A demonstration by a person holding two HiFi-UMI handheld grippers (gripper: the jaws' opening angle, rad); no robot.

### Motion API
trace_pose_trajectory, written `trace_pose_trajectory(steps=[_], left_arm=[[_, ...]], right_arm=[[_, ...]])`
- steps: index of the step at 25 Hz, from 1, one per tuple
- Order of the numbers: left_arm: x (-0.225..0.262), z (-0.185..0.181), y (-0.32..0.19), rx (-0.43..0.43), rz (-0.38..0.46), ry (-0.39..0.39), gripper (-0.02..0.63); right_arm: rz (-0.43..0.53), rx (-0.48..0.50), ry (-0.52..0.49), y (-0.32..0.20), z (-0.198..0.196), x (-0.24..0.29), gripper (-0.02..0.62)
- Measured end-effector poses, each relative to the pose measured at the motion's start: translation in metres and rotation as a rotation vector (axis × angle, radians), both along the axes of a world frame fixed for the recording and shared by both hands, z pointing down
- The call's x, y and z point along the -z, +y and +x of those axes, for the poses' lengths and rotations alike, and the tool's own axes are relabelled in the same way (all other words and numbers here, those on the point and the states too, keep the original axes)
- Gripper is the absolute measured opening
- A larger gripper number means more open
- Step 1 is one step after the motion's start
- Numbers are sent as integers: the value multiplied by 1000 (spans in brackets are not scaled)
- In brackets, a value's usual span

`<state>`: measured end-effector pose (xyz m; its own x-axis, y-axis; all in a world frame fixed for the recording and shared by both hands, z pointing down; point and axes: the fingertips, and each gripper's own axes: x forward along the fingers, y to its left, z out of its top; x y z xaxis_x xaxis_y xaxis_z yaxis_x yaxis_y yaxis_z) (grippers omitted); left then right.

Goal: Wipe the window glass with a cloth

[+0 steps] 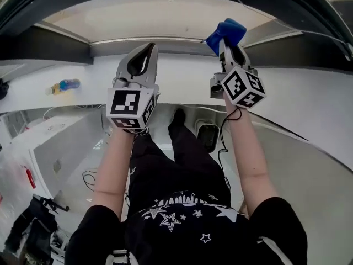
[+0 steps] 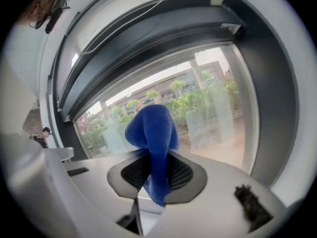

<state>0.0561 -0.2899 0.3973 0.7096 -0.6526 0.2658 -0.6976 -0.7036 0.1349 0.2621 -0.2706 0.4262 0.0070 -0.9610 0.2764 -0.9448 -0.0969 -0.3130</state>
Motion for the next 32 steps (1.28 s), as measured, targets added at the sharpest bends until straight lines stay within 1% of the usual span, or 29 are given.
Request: trace_pose_trajectory(steps=[2,4,8,12,16,20,22,24,28,30,32], left_arm=[[3,-45,-13,34,11,-12,8],[1,-93,-22,95,11,-17,8],[-7,-182,-43,216,13,-32,9],[-15,-246,-57,275,38,-51,9],[-28,-297,-72,316,16,-24,8],[-35,-331,-85,323,5,-16,8],[-36,-343,-90,322,-5,-9,8],[-39,-351,-92,312,-9,-18,8],[-49,-354,-90,291,-25,-45,9],[-53,-348,-86,277,-47,-43,8],[-57,-339,-84,252,-50,-50,9]], right_arm=[[-24,72,-1,-14,-60,-6,77],[-34,171,-1,-32,-122,-11,77],[-18,341,-5,-75,-233,-22,77],[3,462,13,-117,-321,-28,77],[0,513,23,-150,-391,-42,77],[0,535,28,-179,-439,-51,77],[8,541,29,-193,-456,-52,77],[7,524,15,-205,-467,-57,77],[-4,474,-17,-218,-471,-62,77],[-15,459,-24,-216,-465,-68,77],[-26,435,-26,-210,-452,-74,77]])
